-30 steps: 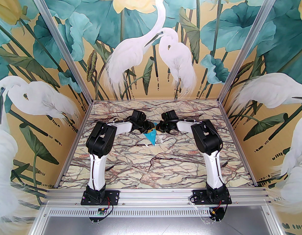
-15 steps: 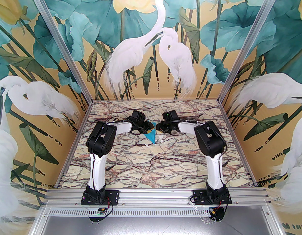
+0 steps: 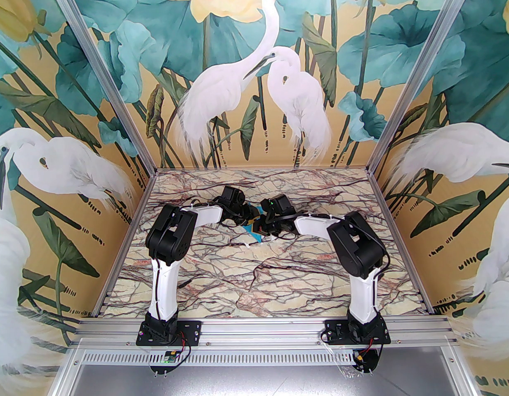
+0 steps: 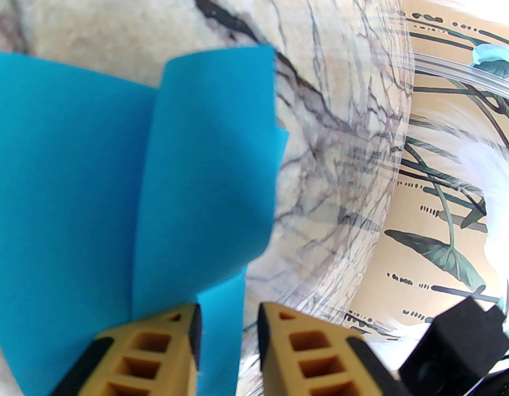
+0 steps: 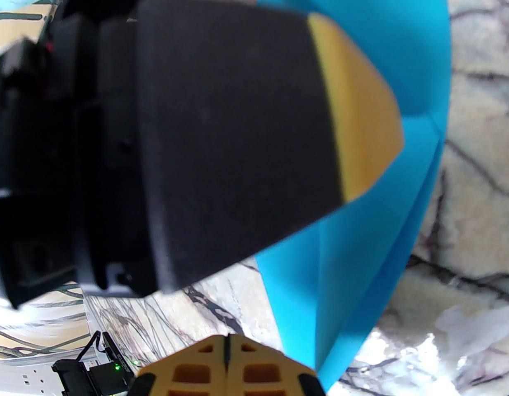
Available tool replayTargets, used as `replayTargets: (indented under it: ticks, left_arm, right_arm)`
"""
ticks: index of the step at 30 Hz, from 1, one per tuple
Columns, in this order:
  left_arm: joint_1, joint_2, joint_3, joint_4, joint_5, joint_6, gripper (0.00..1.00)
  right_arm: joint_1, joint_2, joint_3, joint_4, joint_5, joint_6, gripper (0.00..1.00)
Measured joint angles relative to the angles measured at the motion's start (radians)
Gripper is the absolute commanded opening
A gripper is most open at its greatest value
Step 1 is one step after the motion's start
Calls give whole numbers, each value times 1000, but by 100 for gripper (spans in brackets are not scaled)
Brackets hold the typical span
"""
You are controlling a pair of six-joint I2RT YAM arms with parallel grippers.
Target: Fold a paper plane with a square sheet of paper (fold left side to right side)
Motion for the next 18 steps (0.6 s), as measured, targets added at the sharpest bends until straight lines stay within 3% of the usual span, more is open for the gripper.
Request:
replayTargets:
  ticks: [18]
  left_arm:
    - [0, 0, 0, -1, -1, -2, 29]
  right_arm:
    - [-25, 64, 9, -50, -21, -37, 0]
